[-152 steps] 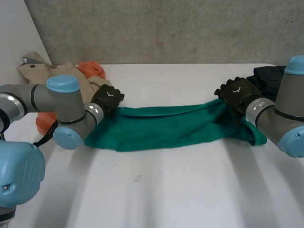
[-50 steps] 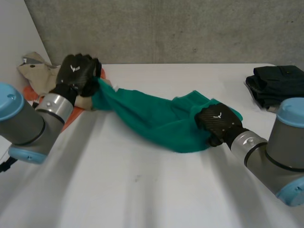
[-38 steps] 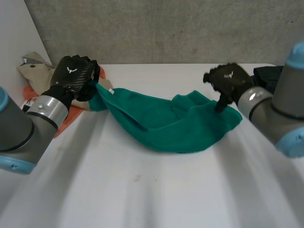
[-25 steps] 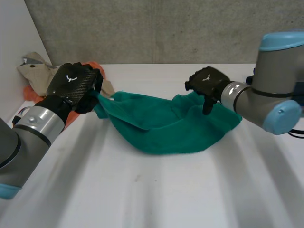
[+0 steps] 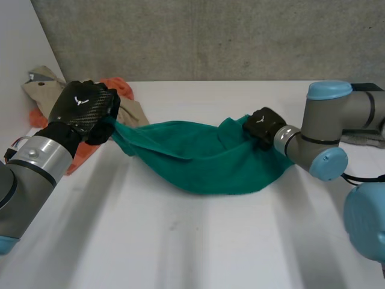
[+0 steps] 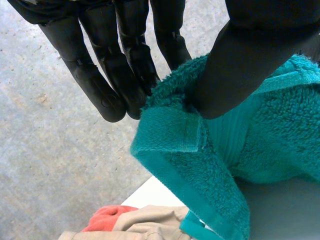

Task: Fold the laundry.

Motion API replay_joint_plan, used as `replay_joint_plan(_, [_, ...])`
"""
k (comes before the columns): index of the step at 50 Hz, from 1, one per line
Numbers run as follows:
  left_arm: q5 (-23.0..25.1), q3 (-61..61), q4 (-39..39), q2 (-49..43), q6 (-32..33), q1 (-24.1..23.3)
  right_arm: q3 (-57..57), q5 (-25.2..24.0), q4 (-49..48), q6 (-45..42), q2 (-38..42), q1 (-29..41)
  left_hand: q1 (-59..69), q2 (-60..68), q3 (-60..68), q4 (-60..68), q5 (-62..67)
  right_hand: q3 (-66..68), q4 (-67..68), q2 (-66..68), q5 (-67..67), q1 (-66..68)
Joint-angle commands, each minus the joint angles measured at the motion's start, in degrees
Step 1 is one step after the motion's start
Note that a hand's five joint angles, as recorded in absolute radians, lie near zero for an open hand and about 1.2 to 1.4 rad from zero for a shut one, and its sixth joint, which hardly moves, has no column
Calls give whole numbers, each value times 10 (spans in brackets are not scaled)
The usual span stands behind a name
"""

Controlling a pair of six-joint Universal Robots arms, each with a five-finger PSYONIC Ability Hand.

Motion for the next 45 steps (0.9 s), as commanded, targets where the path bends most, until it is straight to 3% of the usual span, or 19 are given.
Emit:
replay_joint_plan(1, [-9,-1,-24,11,0,12,109,-3,0,53,-112,-33,136,113,118,114,143,137,136,131,139,152])
replay_joint_plan(8, [-6,-9,-132,40,26,34,308,7,72,-90,-280,-86,136,113,118,114,143,137,136,131,139,152])
replay_joint_plan(12, [-3,-12,-217,44,73,43,436,34,175,-191,-377,-119,136,113,118,114,143,137,136,131,139,152])
replay_joint_plan(15, [-4,-13,-271,37,112,42,472,34,210,-217,-400,-130,136,113,118,114,143,137,136,131,139,152])
replay_joint_plan(20, [-12,13,-331,-30,193,31,489,10,164,-196,-398,-114,136,113,118,114,143,137,136,131,139,152])
replay_joint_plan(27, [-55,150,-286,-131,198,-5,404,38,65,-125,-322,-86,136,113,118,114,143,137,136,131,139,152])
replay_joint_plan(31, [-77,280,-209,-169,164,-28,288,65,5,-69,-290,-69,136,113,118,114,143,137,136,131,139,152])
replay_joint_plan(36, [-99,431,-44,-190,58,-40,137,100,-144,38,-282,-60,136,113,118,114,143,137,136,131,139,152])
replay_joint_plan(40, [-136,468,55,-181,-26,-40,154,90,-255,113,-319,-58,136,113,118,114,143,137,136,131,139,152])
replay_joint_plan(45, [-166,450,68,-174,-62,-33,232,40,-340,134,-378,-63,136,113,118,114,143,137,136,131,139,152])
